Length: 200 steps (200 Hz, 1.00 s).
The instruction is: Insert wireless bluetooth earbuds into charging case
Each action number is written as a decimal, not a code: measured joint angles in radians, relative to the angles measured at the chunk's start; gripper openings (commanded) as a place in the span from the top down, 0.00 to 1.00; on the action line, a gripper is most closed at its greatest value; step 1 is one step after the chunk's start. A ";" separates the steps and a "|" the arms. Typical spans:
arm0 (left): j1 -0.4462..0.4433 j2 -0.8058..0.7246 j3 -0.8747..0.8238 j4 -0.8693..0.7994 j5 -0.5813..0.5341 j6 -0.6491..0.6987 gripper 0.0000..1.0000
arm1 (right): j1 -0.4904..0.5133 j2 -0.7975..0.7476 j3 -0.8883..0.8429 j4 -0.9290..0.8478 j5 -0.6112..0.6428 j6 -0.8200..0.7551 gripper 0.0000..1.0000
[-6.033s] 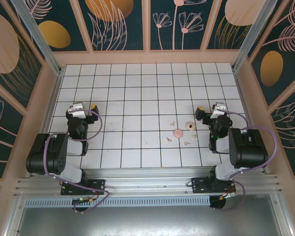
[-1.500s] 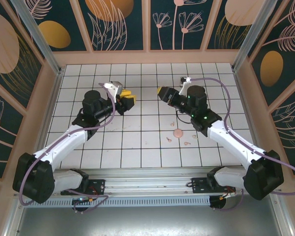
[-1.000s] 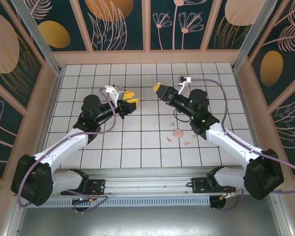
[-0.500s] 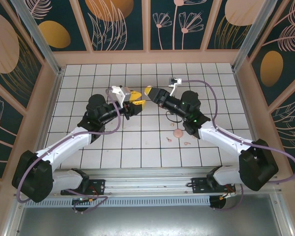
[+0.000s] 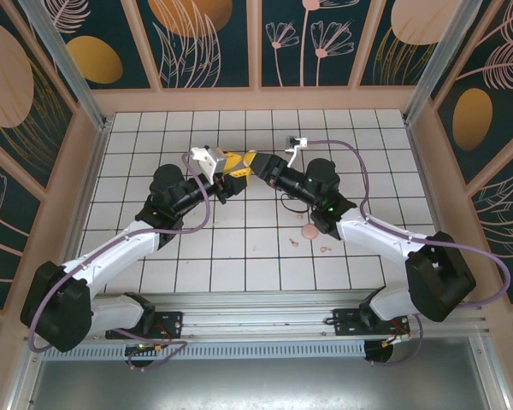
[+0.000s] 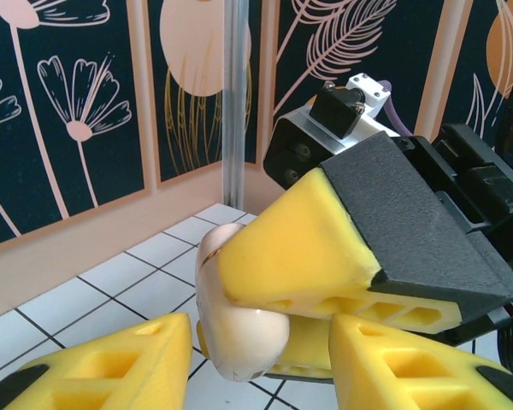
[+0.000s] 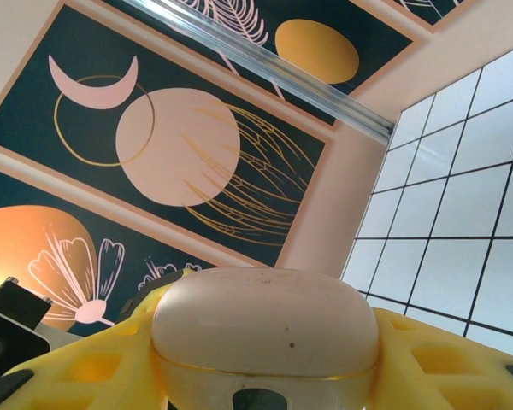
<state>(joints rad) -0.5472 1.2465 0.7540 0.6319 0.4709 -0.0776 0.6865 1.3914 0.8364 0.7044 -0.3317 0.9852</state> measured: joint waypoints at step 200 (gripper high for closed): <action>0.003 -0.003 0.008 -0.047 0.015 0.094 0.83 | 0.013 0.015 0.017 0.029 -0.067 0.072 0.37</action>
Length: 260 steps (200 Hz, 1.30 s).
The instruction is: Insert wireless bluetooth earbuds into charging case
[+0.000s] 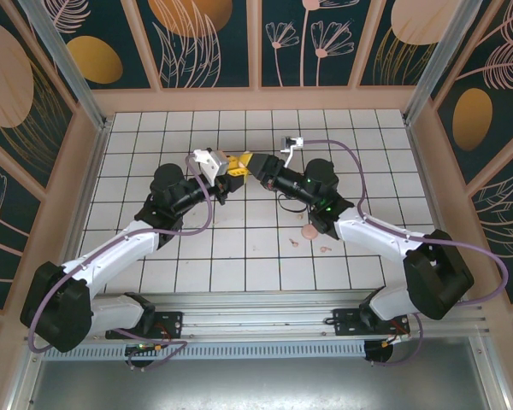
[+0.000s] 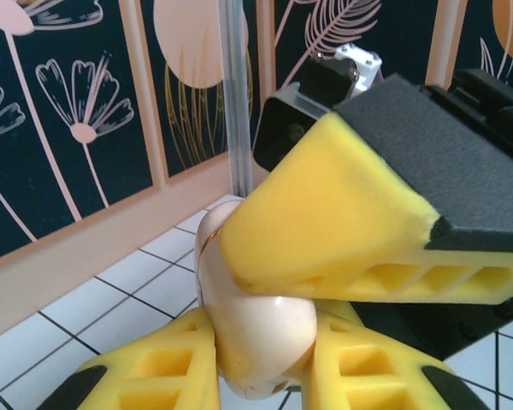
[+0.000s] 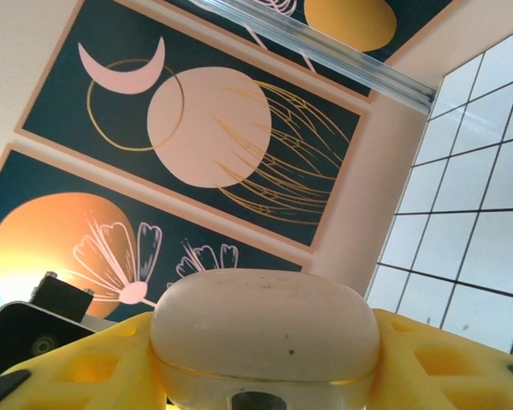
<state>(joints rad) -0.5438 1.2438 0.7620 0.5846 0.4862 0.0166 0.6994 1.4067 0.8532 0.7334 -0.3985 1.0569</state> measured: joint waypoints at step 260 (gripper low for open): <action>-0.005 0.124 0.207 0.051 0.584 -0.119 0.88 | -0.321 -0.163 0.350 -0.999 -0.722 -1.551 0.50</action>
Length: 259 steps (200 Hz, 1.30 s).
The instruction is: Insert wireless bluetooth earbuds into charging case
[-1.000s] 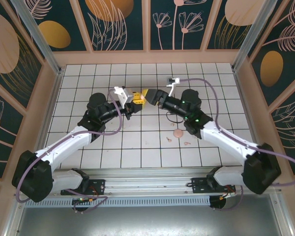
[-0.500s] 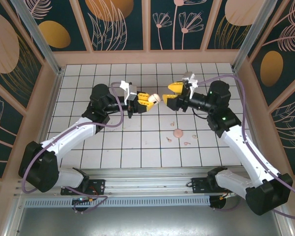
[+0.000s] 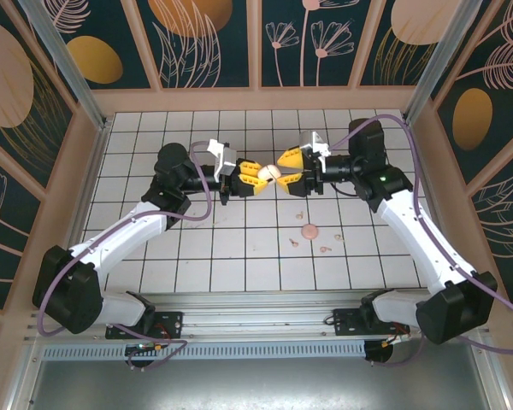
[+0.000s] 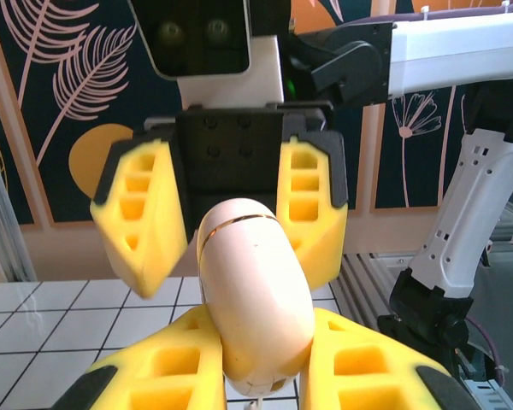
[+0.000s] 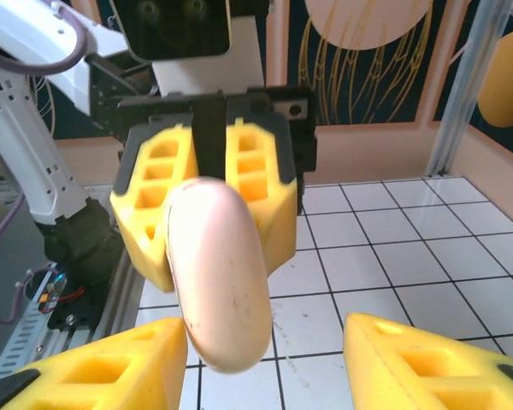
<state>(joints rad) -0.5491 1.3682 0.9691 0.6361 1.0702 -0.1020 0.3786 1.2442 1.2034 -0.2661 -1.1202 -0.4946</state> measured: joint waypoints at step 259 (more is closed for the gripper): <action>0.000 -0.011 0.099 -0.630 -0.279 0.591 0.47 | 0.195 -0.023 0.163 -0.366 0.586 -0.344 0.87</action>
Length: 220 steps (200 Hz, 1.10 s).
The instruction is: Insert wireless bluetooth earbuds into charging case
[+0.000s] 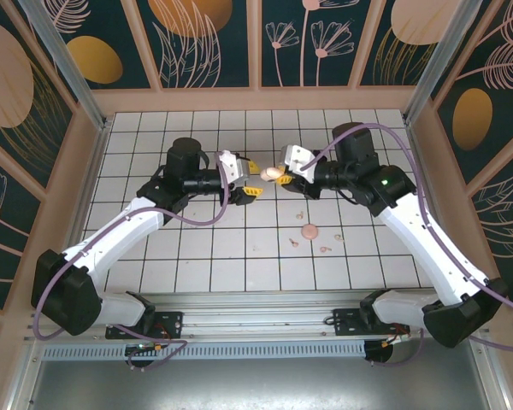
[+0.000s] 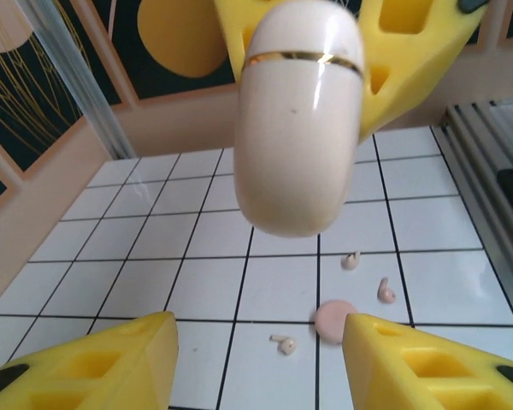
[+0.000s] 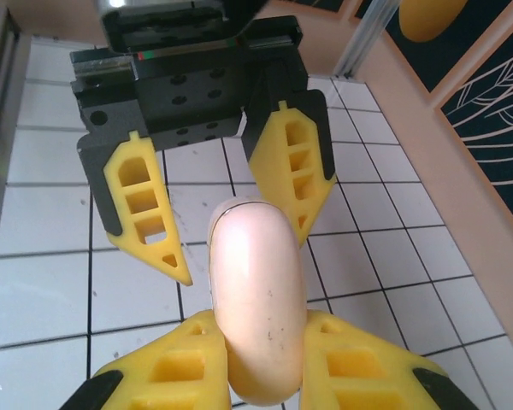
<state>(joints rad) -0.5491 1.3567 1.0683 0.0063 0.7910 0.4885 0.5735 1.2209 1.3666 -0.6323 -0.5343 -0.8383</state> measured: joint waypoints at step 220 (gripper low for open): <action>0.004 -0.002 0.008 -0.034 0.092 0.019 0.84 | 0.070 0.087 0.039 -0.083 0.086 -0.069 0.85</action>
<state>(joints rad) -0.5449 1.3552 1.0767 -0.0273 0.8829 0.5079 0.6434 1.3083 1.4059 -0.7151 -0.4480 -0.9073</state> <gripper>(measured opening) 0.197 0.187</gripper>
